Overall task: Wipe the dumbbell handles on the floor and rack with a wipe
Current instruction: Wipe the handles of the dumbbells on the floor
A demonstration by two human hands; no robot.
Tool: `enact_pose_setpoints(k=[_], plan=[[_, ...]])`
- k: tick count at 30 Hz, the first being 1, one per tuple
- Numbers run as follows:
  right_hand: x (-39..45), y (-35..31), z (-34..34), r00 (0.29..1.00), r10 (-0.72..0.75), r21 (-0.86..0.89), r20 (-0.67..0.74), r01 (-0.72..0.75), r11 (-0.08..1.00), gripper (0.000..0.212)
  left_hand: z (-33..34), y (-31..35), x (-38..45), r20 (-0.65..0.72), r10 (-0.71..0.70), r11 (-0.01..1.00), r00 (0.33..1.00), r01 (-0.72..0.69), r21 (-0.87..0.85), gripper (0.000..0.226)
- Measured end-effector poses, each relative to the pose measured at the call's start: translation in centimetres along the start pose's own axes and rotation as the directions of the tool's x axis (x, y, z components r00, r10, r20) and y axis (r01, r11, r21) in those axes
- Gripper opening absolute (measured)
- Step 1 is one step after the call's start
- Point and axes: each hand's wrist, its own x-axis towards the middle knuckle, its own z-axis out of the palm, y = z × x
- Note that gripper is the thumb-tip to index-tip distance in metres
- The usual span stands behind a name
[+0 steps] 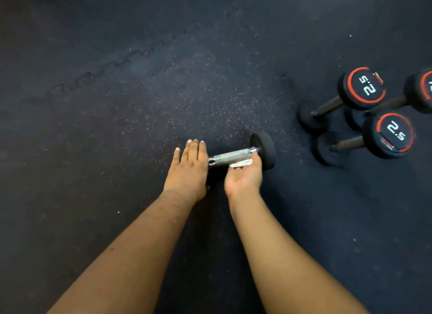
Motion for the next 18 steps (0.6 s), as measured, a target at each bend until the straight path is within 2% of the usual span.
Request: enact_pose_setpoints(k=[3, 4, 7, 11, 15, 16, 18], plan=[[-1.1, 0.9, -0.2, 0.991, 0.116, -0.182, 0.067, -0.102, 0.978, 0.01, 0.0, 0.0, 0.0, -0.018, -0.004, 1.0, 1.0, 0.004, -0.014, 0.107], [-0.9, 0.4, -0.1, 0.989, 0.127, -0.16, 0.07, -0.115, 0.98, 0.009, 0.1, 0.0, 0.0, -0.02, -0.006, 1.0, 1.0, 0.006, -0.01, 0.109], [0.5, -1.1, 0.2, 0.998, 0.025, 0.011, 0.052, -0.025, 1.0, 0.016, 0.2, 0.0, 0.0, -0.013, -0.006, 1.0, 1.0, 0.006, -0.007, 0.116], [0.2, 0.5, -0.5, 0.985, 0.103, -0.203, 0.136, -0.074, 0.976, 0.015, 0.1, 0.0, 0.0, -0.021, -0.003, 1.0, 1.0, 0.003, -0.004, 0.116], [1.4, -1.4, -0.1, 0.99, 0.067, -0.064, 0.122, -0.06, 0.996, 0.022, 0.2, 0.0, 0.0, -0.013, -0.003, 1.0, 1.0, 0.003, 0.0, 0.118], [1.3, -1.0, -0.2, 0.989, 0.07, -0.084, 0.13, -0.059, 0.995, 0.02, 0.2, 0.0, 0.0, -0.014, -0.001, 1.0, 1.0, 0.001, -0.001, 0.117], [0.6, 1.1, -1.0, 0.982, 0.125, -0.239, 0.142, -0.089, 0.967, 0.015, 0.1, 0.0, 0.0, -0.017, 0.001, 1.0, 1.0, -0.002, -0.012, 0.111]])
